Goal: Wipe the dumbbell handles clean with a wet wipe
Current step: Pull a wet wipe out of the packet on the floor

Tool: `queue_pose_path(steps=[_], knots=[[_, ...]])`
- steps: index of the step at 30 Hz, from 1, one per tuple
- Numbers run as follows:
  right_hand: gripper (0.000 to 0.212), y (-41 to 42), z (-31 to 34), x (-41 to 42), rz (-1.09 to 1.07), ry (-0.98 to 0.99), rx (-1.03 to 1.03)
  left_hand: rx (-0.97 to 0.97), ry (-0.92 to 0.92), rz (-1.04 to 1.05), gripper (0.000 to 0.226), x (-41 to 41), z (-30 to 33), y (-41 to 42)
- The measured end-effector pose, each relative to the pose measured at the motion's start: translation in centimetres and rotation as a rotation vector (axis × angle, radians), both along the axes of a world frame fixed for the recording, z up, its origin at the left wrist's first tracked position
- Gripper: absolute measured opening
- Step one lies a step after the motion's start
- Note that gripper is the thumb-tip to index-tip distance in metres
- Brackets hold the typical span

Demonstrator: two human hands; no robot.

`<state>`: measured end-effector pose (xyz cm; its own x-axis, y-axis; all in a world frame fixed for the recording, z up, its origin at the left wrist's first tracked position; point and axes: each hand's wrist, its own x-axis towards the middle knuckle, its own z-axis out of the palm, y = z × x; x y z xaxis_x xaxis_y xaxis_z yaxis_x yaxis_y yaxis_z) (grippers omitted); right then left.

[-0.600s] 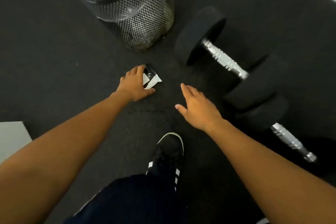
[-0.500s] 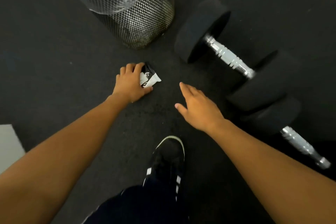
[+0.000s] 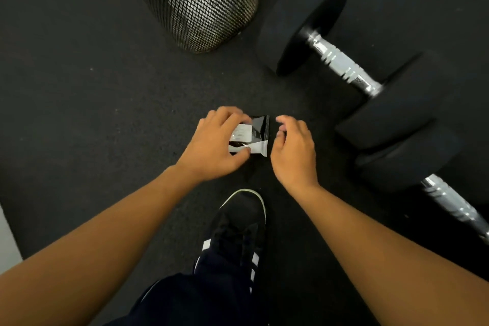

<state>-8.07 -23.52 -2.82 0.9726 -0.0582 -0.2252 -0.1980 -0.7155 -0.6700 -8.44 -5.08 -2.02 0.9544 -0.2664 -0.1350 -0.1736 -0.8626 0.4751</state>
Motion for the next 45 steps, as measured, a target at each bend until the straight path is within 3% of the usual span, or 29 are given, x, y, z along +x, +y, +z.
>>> queue_pose_path(steps=[3,10,14,17,22,31,45], knots=[[0.031,-0.5,-0.8,-1.4,0.105,-0.009,-0.021,0.047,-0.021,0.091,0.040,-0.3,-0.3,-0.7],[0.040,0.1,-1.7,-3.6,0.330,-0.078,-0.152,0.184,-0.019,0.114,0.046,0.5,-1.0,-1.7],[0.057,0.5,-1.8,-4.0,0.415,-0.037,-0.298,0.280,-0.041,0.144,0.048,1.1,-1.0,-2.7],[0.068,1.1,-1.3,-3.9,0.463,0.032,-0.362,0.304,0.042,0.258,0.054,1.8,-0.7,-3.4],[0.061,1.9,-0.4,-3.7,0.511,0.078,-0.538,0.388,0.118,0.293,0.061,2.9,-0.7,-4.3],[0.058,2.2,0.3,-3.3,0.564,0.196,-0.586,0.506,0.132,0.211,0.048,3.7,0.5,-4.9],[0.056,3.2,0.2,-3.8,0.503,0.226,-0.612,0.420,0.232,0.263,0.040,3.9,1.0,-5.1]])
